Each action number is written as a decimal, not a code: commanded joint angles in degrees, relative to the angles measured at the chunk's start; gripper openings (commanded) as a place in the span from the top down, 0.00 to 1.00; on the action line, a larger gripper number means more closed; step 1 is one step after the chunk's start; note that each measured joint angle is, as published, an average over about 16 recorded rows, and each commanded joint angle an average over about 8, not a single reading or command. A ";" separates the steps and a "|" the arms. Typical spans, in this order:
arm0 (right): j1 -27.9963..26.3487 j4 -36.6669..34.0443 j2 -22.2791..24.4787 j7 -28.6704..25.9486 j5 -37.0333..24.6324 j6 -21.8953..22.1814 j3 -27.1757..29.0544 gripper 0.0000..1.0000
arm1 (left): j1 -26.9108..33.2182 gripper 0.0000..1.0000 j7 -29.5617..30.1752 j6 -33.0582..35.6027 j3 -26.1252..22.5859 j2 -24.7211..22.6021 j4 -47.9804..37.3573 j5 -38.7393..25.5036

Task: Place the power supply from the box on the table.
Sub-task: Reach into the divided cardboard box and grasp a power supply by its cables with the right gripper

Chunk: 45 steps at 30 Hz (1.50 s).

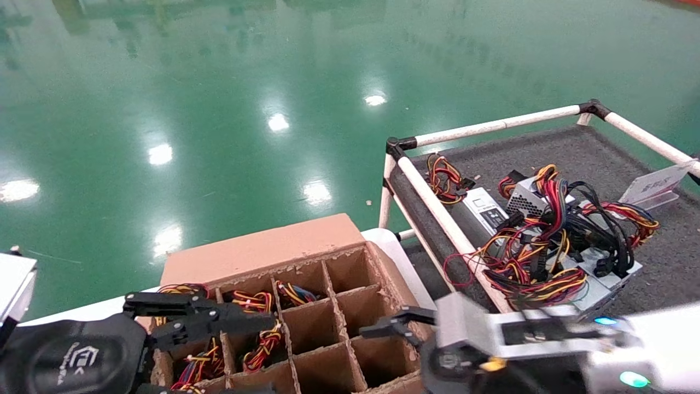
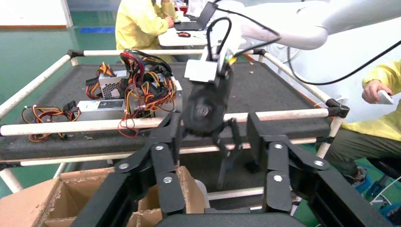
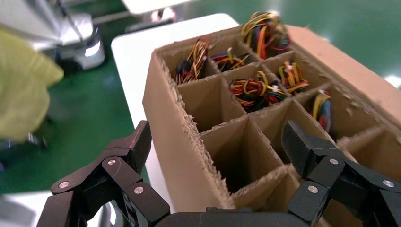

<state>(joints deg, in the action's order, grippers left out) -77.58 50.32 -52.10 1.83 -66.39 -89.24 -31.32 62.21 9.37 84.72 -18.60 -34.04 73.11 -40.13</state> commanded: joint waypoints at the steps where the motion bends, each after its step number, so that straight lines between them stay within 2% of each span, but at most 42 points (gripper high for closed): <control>1: -2.73 -3.21 -2.53 2.54 -2.86 -0.87 -1.90 0.00 | 0.00 0.00 0.00 0.00 0.00 0.00 0.00 0.00; 8: -8.33 -13.59 -9.82 14.27 -8.21 -0.60 -7.26 0.00 | 0.00 0.00 -0.01 -0.01 -0.01 0.01 0.00 0.01; 14: -11.25 -22.52 -15.85 24.17 -10.42 1.46 -9.03 0.00 | 0.01 0.00 -0.01 -0.01 -0.02 0.01 0.00 0.02; 20: -14.35 -31.35 -21.35 30.02 -11.30 4.04 -9.40 0.00 | 0.01 0.00 -0.02 -0.01 -0.03 0.01 0.00 0.02; 29: -16.73 -37.76 -25.30 32.94 -11.42 9.29 -9.81 0.00 | 0.01 0.00 -0.02 -0.02 -0.05 0.02 0.00 0.03; 40: -17.18 -39.26 -24.89 31.02 -9.60 6.93 -10.44 0.00 | 0.02 0.00 -0.03 -0.03 -0.07 0.03 0.00 0.04; 45: -17.99 -40.47 -25.00 30.59 -8.10 7.49 -9.82 0.00 | 0.02 0.00 -0.04 -0.03 -0.07 0.03 0.00 0.05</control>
<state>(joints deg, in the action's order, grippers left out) -95.35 10.32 -77.23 32.70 -74.69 -81.03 -41.31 62.23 9.33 84.69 -18.68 -34.01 73.11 -40.08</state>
